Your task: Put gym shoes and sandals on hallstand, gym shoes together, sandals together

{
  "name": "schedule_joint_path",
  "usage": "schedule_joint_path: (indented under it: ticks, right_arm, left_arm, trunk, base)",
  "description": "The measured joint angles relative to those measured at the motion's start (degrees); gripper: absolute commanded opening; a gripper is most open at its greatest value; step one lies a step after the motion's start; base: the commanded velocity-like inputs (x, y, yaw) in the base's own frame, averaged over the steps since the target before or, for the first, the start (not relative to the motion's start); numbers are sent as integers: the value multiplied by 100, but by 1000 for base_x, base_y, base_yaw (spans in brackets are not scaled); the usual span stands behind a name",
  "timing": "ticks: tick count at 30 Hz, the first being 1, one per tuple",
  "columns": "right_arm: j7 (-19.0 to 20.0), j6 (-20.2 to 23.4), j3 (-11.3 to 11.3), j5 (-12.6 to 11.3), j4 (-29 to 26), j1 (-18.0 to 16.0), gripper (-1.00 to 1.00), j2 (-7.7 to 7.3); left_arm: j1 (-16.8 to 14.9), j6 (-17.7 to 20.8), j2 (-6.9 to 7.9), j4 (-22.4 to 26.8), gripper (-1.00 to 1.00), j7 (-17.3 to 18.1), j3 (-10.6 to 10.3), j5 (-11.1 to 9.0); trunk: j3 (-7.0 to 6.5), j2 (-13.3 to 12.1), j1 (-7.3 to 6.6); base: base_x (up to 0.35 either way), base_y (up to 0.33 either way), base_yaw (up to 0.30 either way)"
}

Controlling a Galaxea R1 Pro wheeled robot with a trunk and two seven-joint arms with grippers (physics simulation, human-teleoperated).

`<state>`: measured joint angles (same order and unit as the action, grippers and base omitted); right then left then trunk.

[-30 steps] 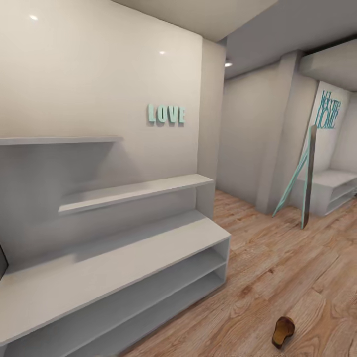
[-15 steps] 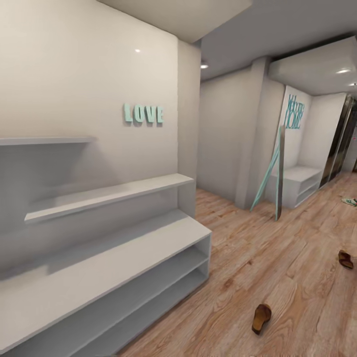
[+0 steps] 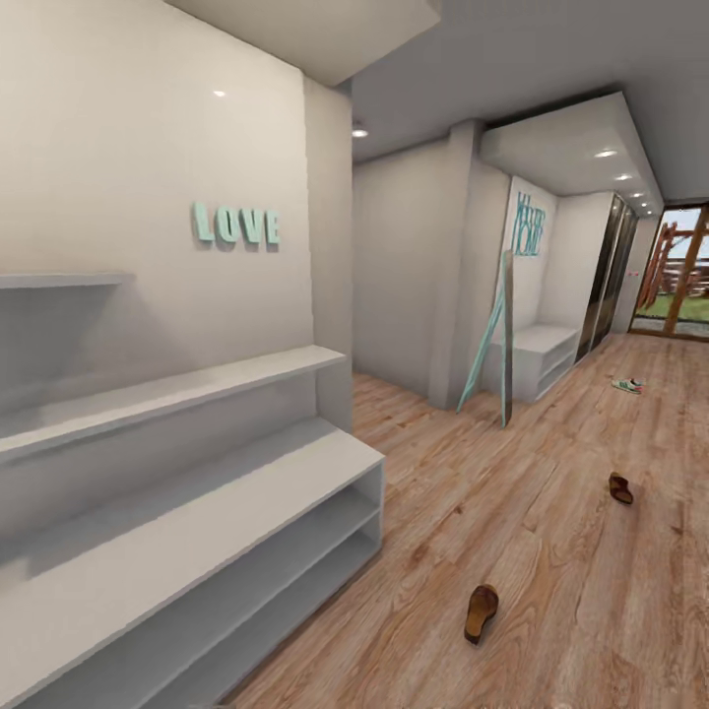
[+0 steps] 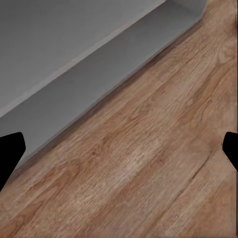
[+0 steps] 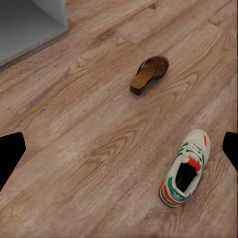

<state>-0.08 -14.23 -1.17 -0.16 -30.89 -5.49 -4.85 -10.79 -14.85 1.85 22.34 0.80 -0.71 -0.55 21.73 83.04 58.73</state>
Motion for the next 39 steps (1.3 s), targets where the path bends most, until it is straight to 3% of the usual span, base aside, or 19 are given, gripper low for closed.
schedule_joint_path:
  ticks: [25,39]
  right_arm:
    - [0,-6,-10,-7,-1,0,100,0]
    - [0,-7,-10,-8,0,0,100,0]
  left_arm:
    - [0,0,6,0,100,0,-8,15]
    - [0,0,0,1,100,0,-9,29]
  trunk:
    - [0,0,0]
    - [0,0,-2]
  base:
    - [4,4,-265]
    - [108,141,-265]
